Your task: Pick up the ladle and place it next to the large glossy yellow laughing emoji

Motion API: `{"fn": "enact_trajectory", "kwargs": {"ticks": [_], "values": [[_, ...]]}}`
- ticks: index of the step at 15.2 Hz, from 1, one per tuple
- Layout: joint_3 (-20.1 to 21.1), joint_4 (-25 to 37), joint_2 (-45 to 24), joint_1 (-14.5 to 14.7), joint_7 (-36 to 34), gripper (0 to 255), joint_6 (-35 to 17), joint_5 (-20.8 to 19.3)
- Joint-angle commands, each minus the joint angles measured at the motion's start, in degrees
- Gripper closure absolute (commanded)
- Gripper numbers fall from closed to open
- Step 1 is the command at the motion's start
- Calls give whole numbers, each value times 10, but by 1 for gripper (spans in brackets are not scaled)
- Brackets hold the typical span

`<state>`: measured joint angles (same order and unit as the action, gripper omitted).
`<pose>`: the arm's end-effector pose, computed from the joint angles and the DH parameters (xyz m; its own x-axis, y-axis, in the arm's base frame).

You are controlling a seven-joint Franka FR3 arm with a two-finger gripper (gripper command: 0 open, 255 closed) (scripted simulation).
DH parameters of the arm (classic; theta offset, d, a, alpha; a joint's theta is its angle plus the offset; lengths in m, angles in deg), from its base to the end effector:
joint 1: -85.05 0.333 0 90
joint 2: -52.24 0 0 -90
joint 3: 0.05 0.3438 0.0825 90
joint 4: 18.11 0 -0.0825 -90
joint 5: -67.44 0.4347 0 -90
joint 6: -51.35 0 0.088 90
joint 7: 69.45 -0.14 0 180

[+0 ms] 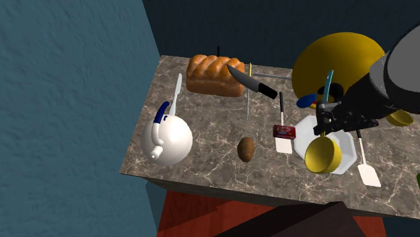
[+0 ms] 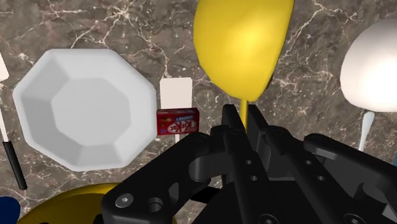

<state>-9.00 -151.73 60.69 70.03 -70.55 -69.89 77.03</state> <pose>0.4737 -0.1968 0.3568 0.8646 -0.4958 -0.0812 -0.5024 -0.8503 -0.1570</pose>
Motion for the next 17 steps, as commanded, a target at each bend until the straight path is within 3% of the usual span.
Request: {"fn": "enact_trajectory", "kwargs": {"ticks": [1,17], "values": [[-1,-7,-9,0,5,255,-16,3],[-1,-52,-92,5,46,255,-139,41]]}}
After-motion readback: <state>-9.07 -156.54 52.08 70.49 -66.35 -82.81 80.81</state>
